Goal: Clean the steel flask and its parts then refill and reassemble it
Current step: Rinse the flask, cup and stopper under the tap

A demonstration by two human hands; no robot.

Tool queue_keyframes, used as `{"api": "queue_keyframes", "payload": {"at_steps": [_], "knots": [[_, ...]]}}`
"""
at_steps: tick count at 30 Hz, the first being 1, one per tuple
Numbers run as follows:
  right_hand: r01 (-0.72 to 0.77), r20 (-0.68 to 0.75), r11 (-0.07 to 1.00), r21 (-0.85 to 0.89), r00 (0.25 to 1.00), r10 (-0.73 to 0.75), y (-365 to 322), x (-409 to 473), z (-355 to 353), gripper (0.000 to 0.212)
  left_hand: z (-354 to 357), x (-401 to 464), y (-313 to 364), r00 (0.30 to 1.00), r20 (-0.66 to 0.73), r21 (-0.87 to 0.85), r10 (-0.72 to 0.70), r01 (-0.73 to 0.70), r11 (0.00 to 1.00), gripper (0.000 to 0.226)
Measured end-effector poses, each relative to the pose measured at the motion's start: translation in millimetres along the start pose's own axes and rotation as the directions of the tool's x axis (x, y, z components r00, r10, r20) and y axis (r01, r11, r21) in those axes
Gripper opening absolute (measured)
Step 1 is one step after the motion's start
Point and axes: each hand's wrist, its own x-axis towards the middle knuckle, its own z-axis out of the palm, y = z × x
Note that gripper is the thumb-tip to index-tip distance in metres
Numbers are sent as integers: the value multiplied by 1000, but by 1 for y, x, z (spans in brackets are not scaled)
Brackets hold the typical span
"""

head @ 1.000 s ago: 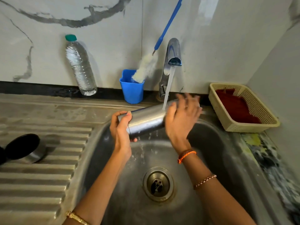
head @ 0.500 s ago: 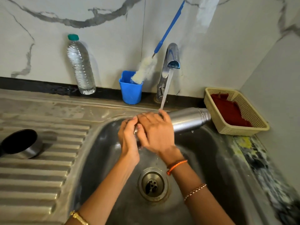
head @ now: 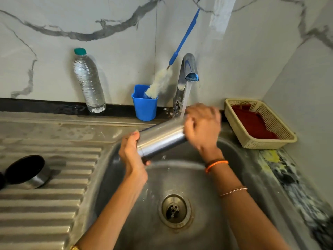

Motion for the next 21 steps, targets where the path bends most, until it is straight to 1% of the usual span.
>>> {"api": "queue_keyframes", "payload": {"at_steps": [1,2,3,4,5,6,7,8,9,10,11,12,13,14,15,16,17,18,19,20,21], "knots": [[-139,-27,990,6,990,140,6,0,-4,44,-1,2,4,999,6,25,38,-39,999,25],[-168,-47,985,-26,985,167,3,-5,0,45,0,1,5,997,29,48,66,-68,997,21],[-98,-32,994,-48,995,97,-10,-14,5,44,3,-2,6,995,57,58,81,-85,995,17],[35,8,998,-50,999,-34,-27,-24,13,44,7,-6,5,992,85,51,98,-102,993,11],[186,56,982,-25,981,-184,-44,-36,18,44,10,-9,2,989,105,33,107,-111,993,5],[308,96,951,0,947,-306,-54,-45,19,44,11,-14,-1,988,115,12,108,-110,994,5],[365,122,931,19,923,-364,-55,-44,18,44,8,-15,-3,989,110,8,101,-103,995,6],[354,126,935,27,926,-355,-45,-37,14,43,4,-14,-3,990,95,17,101,-103,995,5],[257,139,966,30,956,-259,-30,-26,8,43,-1,-11,-2,990,80,24,113,-115,993,6],[110,113,993,39,987,-114,-12,-15,1,43,-6,-6,0,988,74,30,132,-134,990,8],[-26,74,998,55,997,22,1,-8,-8,44,-10,-1,4,985,69,29,156,-158,987,12],[-89,41,995,46,995,87,6,-8,-10,45,-10,2,8,983,66,31,169,-172,985,14],[-89,37,996,20,995,88,0,-10,-7,44,-8,3,11,980,79,36,183,-187,982,15],[-24,60,1000,0,998,24,-15,-15,0,43,-4,3,12,975,107,37,197,-202,979,14],[79,102,997,2,992,-79,-33,-21,8,43,1,1,11,967,139,29,215,-221,975,12],[219,134,976,17,967,-219,-48,-27,14,43,7,-3,9,960,165,12,226,-231,973,7],[342,168,939,26,925,-341,-54,-30,15,44,9,-6,6,959,176,-6,221,-224,975,5],[409,177,912,39,895,-409,-48,-26,12,44,9,-8,3,964,172,-16,202,-202,979,4],[394,169,918,49,902,-396,-34,-21,7,44,5,-7,0,970,151,-19,192,-191,981,6],[307,129,950,54,942,-311,-16,-14,0,43,0,-4,0,971,134,-25,196,-195,981,15],[173,47,984,48,983,-175,2,-9,-8,44,-5,1,2,968,127,-32,214,-212,977,24]]}}
